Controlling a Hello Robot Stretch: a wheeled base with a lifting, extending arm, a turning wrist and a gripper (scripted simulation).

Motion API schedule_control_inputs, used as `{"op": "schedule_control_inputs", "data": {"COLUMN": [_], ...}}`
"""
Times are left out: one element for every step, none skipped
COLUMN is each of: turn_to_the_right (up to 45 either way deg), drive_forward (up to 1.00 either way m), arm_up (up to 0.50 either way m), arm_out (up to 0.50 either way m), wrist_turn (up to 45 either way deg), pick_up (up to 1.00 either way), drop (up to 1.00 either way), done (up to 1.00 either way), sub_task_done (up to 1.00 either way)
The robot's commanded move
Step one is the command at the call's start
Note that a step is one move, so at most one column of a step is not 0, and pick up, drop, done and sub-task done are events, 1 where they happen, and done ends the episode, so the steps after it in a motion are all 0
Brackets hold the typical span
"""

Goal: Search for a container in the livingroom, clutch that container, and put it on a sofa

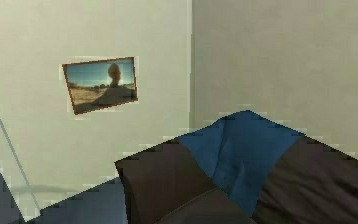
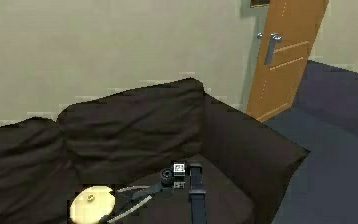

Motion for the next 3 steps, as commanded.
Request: {"op": "schedule_control_inputs", "data": {"turn_to_the_right": [0.0,0.0,0.0], "drive_forward": [0.0,0.0,0.0], "arm_up": [-0.32,0.0,0.1], "arm_out": [0.0,0.0,0.0], "wrist_turn": [0.0,0.0,0.0], "pick_up": [0.0,0.0,0.0], "drop": [0.0,1.0,0.0], "done": [0.0,0.0,0.0], "sub_task_done": [0.0,0.0,0.0]}}
